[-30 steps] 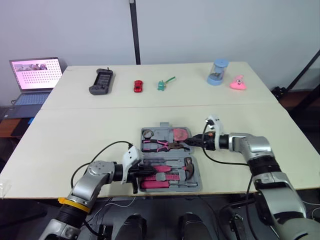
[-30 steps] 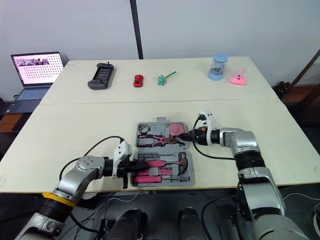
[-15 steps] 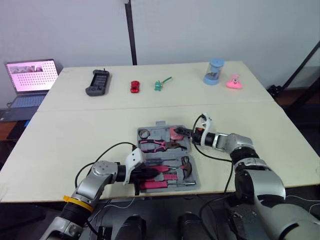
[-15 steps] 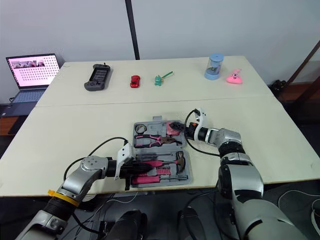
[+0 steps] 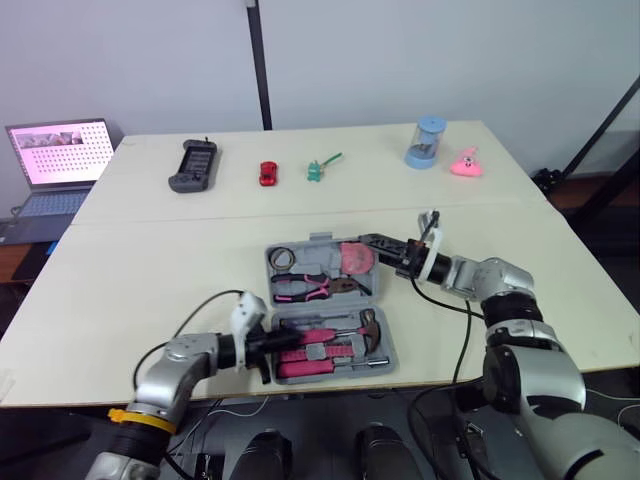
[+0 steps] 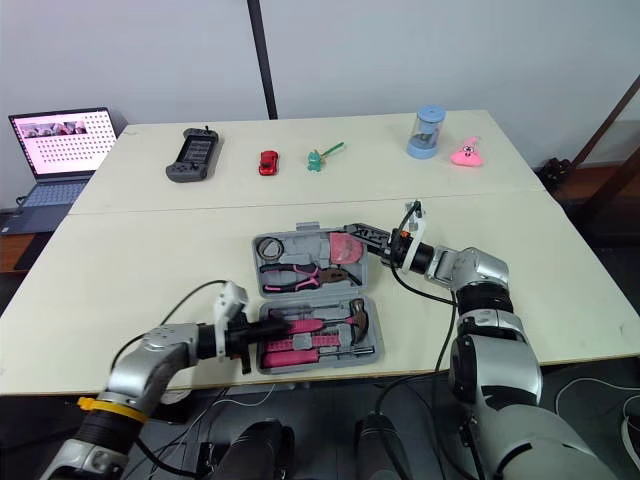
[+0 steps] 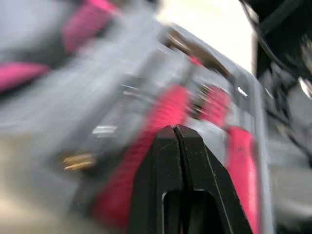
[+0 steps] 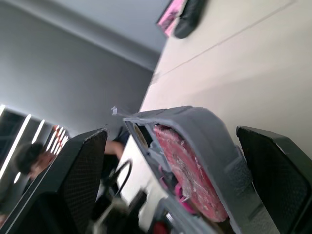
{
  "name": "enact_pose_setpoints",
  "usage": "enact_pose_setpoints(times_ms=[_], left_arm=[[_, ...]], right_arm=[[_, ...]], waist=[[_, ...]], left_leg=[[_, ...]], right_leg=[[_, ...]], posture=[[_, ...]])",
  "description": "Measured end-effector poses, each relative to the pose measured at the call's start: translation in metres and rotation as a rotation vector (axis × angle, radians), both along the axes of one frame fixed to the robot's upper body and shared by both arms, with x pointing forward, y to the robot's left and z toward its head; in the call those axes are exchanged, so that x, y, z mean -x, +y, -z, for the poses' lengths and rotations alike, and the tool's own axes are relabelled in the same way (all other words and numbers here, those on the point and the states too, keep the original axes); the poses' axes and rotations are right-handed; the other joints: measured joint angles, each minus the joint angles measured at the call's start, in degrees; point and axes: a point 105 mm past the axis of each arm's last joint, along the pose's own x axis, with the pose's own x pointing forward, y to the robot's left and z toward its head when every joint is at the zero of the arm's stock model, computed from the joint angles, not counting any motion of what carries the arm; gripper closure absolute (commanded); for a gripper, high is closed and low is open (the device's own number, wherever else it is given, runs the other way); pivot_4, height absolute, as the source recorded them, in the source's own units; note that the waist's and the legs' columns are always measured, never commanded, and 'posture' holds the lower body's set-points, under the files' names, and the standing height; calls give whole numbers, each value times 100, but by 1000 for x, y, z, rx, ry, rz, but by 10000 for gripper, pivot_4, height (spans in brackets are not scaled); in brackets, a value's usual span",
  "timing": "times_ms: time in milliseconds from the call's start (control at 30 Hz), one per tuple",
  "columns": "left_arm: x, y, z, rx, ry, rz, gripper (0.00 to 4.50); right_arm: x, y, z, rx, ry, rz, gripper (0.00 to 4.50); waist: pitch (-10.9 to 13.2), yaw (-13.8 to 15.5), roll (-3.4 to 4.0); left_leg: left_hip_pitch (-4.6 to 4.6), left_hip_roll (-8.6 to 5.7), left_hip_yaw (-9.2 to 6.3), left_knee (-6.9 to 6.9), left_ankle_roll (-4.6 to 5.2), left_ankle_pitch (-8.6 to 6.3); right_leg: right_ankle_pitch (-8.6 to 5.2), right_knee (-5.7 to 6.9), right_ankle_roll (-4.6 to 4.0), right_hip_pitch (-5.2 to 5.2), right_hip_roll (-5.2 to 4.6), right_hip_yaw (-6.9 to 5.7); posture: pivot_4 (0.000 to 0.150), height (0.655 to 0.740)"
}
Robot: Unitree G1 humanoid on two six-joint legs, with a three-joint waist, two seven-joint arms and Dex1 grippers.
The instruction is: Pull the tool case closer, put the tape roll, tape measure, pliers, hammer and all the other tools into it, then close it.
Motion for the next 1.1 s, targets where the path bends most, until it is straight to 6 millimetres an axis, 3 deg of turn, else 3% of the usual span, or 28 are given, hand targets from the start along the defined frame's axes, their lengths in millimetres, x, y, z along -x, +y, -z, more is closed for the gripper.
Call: enact_pose_setpoints(times_ms=[233, 400, 500, 633, 867, 967, 1100], left_arm=[[13, 64, -49, 17, -14, -113, 45000], [26, 107, -53, -138, -50, -186, 45000], [28, 114, -50, -187, -43, -201, 45000], [25, 119, -50, -253, -90, -233, 45000], [16, 131, -61, -335, -229, -291, 45000], [18, 134, -60, -357, -248, -295, 45000], [18, 142, -58, -391, -243, -304, 45000]], right_arm=[[34, -12, -14, -29, -88, -137, 279], [76, -27, -22, 83, -192, -267, 279], [86, -39, -30, 187, -279, -280, 279], [84, -58, -45, 364, -459, -215, 279], [98, -106, -11, 773, -564, -100, 279], [106, -122, -7, 850, -606, -42, 279], [105, -129, -9, 904, -655, 10, 279]], waist=[[5, 4, 5], [10, 57, 10], [12, 120, 11], [12, 174, 8], [14, 211, 5], [14, 171, 5], [14, 163, 7]], left_leg=[[-4, 1, 0, -4, 6, -5], [-5, 0, 3, -6, 7, -7], [-5, -1, 7, -5, 8, -7], [-5, 2, 7, -7, 8, -8], [-10, -1, 11, -8, 8, -8], [-8, 4, 11, -8, 8, -8], [-5, 8, 11, -8, 9, -9]], right_leg=[[0, -9, 0, -2, -2, 1], [-1, -22, 0, 2, -9, 1], [1, -22, -1, 4, -12, 1], [1, -25, -2, 3, -11, 0], [1, -33, -1, 4, -16, 0], [1, -32, -2, 5, -12, 0], [1, -31, -3, 5, -7, 0]], posture=[[1500, 6753], [1500, 6753], [1500, 6753], [1500, 6753], [1500, 6753], [1500, 6753], [1500, 6753]])
